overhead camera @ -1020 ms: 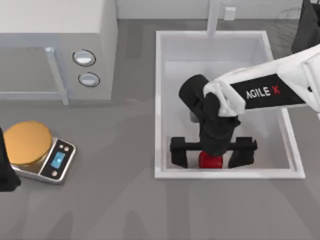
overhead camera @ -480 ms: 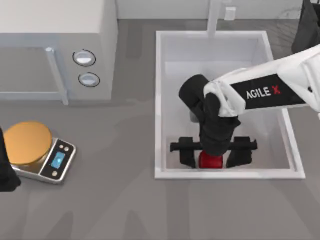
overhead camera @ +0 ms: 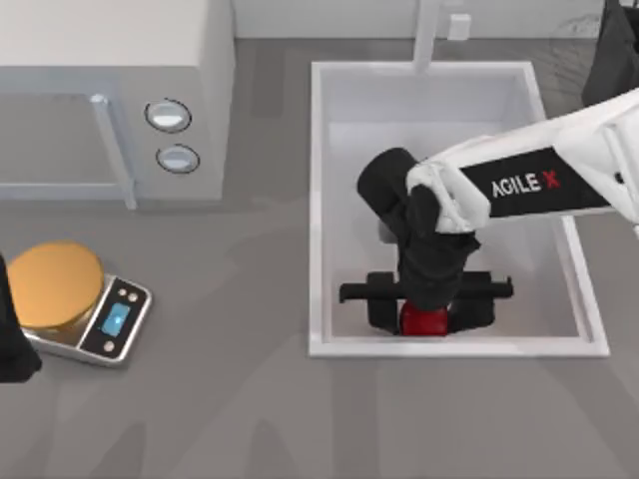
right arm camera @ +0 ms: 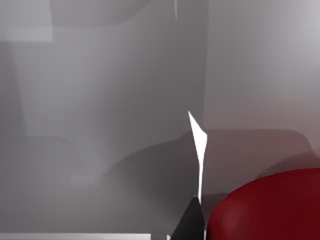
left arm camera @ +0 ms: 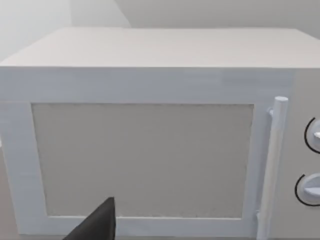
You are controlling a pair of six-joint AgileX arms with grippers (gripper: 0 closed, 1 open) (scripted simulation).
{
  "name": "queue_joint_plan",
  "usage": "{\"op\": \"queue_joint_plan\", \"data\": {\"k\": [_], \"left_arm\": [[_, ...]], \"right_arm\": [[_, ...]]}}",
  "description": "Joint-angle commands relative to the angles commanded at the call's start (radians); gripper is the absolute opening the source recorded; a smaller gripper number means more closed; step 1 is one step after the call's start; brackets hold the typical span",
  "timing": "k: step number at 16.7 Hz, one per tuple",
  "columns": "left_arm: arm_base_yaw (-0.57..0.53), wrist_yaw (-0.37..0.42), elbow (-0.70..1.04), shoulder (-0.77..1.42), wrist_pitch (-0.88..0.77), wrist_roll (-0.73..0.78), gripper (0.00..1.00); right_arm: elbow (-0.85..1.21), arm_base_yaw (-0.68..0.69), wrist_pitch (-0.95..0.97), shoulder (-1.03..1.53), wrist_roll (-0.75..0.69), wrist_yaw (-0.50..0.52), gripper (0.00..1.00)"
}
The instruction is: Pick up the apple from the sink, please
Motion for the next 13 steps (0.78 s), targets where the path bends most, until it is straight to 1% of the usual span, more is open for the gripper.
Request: {"op": "queue_joint_plan", "data": {"k": [3,4,7,10,13], "left_arm": [[0.000,0.000,0.000,0.000,0.000,0.000,1.00],[0.000,0.000,0.000,0.000,0.000,0.000,1.00],[0.000,0.000,0.000,0.000,0.000,0.000,1.00],[0.000,0.000,0.000,0.000,0.000,0.000,1.00],[0.000,0.000,0.000,0.000,0.000,0.000,1.00]], "right_arm": [[0.000,0.000,0.000,0.000,0.000,0.000,0.00],[0.013,-0.002,-0.040,-0.066,-0.012,0.025,0.00],[0.049,-0.001,-0.077,-0.071,-0.011,0.025,0.00],[0.164,0.001,-0.208,-0.091,-0.009,0.025,0.00],[0.320,0.001,-0.424,-0.130,-0.010,0.024,0.00]]}}
